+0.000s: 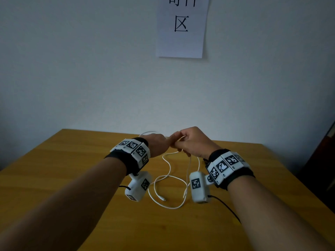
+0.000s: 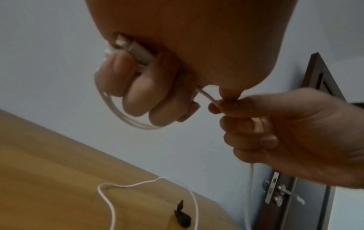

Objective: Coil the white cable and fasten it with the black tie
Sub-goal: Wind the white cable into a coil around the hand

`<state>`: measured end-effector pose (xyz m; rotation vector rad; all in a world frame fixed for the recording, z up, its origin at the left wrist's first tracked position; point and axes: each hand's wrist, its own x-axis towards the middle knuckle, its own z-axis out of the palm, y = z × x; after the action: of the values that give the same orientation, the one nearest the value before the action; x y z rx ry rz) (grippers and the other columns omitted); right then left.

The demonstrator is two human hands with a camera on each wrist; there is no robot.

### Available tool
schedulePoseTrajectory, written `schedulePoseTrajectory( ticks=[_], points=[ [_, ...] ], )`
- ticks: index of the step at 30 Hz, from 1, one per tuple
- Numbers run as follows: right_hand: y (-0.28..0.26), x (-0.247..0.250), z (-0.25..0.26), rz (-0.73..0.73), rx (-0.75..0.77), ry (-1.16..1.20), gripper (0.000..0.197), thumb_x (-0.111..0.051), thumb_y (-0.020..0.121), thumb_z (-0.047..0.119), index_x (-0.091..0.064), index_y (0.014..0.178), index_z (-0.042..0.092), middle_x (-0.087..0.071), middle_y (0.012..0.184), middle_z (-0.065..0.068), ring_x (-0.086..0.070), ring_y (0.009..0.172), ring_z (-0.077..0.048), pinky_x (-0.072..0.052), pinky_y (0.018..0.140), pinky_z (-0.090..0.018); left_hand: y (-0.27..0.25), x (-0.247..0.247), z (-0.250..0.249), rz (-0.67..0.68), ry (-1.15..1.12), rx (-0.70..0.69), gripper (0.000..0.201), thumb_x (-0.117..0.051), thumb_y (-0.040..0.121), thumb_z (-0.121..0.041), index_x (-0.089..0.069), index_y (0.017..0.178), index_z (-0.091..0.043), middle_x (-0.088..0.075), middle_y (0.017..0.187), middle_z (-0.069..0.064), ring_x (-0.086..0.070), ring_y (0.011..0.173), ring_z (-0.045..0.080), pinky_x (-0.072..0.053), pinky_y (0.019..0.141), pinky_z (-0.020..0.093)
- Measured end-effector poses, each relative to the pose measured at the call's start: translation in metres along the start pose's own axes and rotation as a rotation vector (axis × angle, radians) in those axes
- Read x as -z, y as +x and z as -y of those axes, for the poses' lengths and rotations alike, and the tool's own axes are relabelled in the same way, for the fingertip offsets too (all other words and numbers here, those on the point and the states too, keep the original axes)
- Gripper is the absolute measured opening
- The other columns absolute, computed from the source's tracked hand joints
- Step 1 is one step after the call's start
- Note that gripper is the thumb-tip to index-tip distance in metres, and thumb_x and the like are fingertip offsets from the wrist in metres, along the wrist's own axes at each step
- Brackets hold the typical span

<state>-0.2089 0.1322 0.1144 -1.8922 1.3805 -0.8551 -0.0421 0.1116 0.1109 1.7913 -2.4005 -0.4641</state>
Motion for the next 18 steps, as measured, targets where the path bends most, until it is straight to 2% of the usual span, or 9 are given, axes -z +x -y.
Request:
schedulePoseTrajectory(
  ticks=[1,2,4,6,9,11,14,18],
  points=[
    [0.001,0.001,-0.001,-0.019,0.004,0.004,0.018,-0.08,0.086,0.025,-0.076,0.1,0.014,-0.071,0.07,0.0,-0.058,0.048,-0.001,-0.048,0.053,-0.027,0.0,0.0,-0.001,0.018,-0.094,0.011,0.108,0.009,0.067,-0.089,-0.065,0.092,-0.013,-0.053,0.064,0.008,-0.049,0.055,0.019,-0.042,0.063,0.033],
    [0.001,0.002,-0.002,-0.043,0.005,0.002,0.022,-0.081,0.085,0.03,-0.075,0.101,0.015,-0.072,0.071,0.001,-0.058,0.047,0.001,-0.048,0.054,-0.027,-0.001,0.002,-0.002,0.044,-0.215,0.029,0.097,0.002,0.071,-0.089,-0.057,0.077,-0.012,-0.043,0.056,0.004,-0.038,0.046,0.017,-0.037,0.053,0.028],
    [0.002,0.004,-0.005,-0.102,0.001,-0.007,0.029,-0.081,0.083,0.041,-0.075,0.098,0.017,-0.071,0.073,0.003,-0.059,0.053,-0.001,-0.047,0.056,-0.025,-0.004,0.005,-0.002,0.113,-0.435,0.073,0.073,-0.014,0.083,-0.082,-0.041,0.063,-0.017,-0.032,0.052,-0.001,-0.026,0.042,0.014,-0.025,0.045,0.022],
    [0.002,0.006,-0.01,-0.152,-0.002,0.0,0.034,-0.078,0.085,0.047,-0.074,0.096,0.016,-0.068,0.07,0.005,-0.056,0.054,-0.004,-0.044,0.054,-0.024,-0.005,0.009,-0.001,0.195,-0.61,0.062,0.061,-0.027,0.089,-0.074,-0.033,0.06,-0.021,-0.026,0.051,-0.004,-0.02,0.042,0.014,-0.019,0.046,0.021],
    [0.001,0.004,-0.019,-0.171,-0.033,0.093,0.038,-0.066,0.095,0.047,-0.073,0.092,0.01,-0.063,0.067,0.002,-0.048,0.054,-0.012,-0.04,0.051,-0.026,-0.006,0.015,0.001,0.237,-0.914,0.004,0.053,-0.038,0.098,-0.055,-0.029,0.055,-0.025,-0.021,0.045,-0.007,-0.014,0.037,0.011,-0.012,0.043,0.019],
    [0.0,0.002,-0.024,-0.163,-0.061,0.178,0.044,-0.053,0.102,0.047,-0.072,0.087,0.01,-0.06,0.068,-0.002,-0.044,0.053,-0.013,-0.036,0.049,-0.027,-0.007,0.019,0.001,0.255,-1.122,-0.039,0.052,-0.04,0.098,-0.05,-0.028,0.053,-0.026,-0.02,0.043,-0.008,-0.013,0.035,0.01,-0.009,0.041,0.019],
    [0.0,-0.003,-0.026,-0.119,-0.113,0.24,0.057,-0.038,0.107,0.048,-0.072,0.092,0.005,-0.06,0.071,-0.008,-0.042,0.048,-0.012,-0.033,0.046,-0.025,-0.01,0.025,0.0,0.284,-1.367,-0.091,0.049,-0.039,0.098,-0.046,-0.024,0.056,-0.026,-0.018,0.043,-0.009,-0.014,0.033,0.009,-0.007,0.042,0.023],
    [0.001,-0.013,-0.026,-0.063,-0.167,0.268,0.063,-0.029,0.108,0.053,-0.071,0.091,0.009,-0.058,0.067,-0.006,-0.04,0.044,-0.01,-0.032,0.046,-0.024,-0.012,0.03,-0.008,0.341,-1.647,-0.182,0.045,-0.035,0.099,-0.043,-0.016,0.062,-0.026,-0.011,0.051,-0.006,-0.007,0.039,0.013,-0.011,0.042,0.022]
  ],
)
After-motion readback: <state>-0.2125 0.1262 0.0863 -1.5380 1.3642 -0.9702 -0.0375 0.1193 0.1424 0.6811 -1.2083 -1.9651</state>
